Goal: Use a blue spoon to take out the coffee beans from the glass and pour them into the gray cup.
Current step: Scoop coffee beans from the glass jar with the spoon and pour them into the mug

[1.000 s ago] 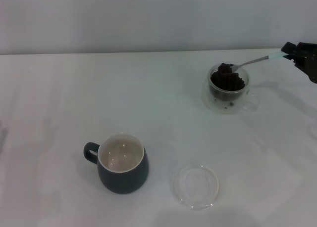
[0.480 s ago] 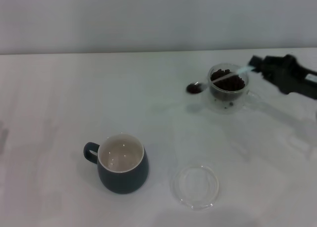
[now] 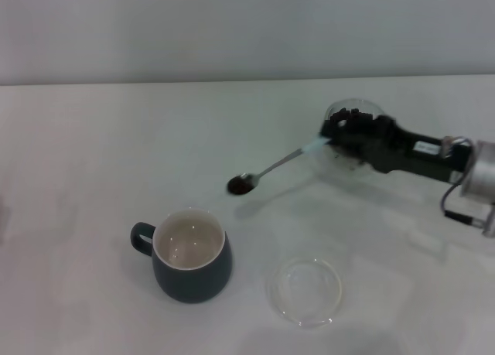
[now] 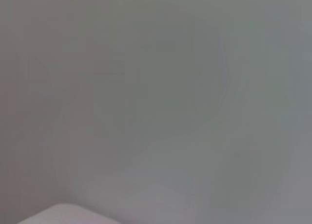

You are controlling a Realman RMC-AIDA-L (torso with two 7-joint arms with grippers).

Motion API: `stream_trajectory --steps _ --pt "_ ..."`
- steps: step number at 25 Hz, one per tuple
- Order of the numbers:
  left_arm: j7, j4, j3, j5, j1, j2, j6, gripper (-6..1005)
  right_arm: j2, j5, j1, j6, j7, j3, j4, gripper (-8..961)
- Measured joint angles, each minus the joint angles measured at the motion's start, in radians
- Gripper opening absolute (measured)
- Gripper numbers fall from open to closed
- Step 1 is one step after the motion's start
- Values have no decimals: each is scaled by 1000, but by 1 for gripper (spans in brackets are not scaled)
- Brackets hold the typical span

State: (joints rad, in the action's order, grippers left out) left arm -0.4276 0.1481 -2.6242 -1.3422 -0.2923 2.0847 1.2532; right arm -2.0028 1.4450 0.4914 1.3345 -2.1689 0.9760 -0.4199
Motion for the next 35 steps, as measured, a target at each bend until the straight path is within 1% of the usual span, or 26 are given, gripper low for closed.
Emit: stream_trajectory --steps 6,14,28,35 --pt "1 2 -2 4 -6 0 -26 876 -9 -5 35 11 2 75 1 191" --pt "-1 2 -3 6 -6 0 -26 875 -12 -8 63 22 50 107 -3 195" --pt "-4 5 -4 7 -18 0 -26 875 -17 -9 112 41 301 141 2 200" --pt "-5 7 -4 9 -22 0 -26 876 -20 -9 119 40 444 153 -3 203"
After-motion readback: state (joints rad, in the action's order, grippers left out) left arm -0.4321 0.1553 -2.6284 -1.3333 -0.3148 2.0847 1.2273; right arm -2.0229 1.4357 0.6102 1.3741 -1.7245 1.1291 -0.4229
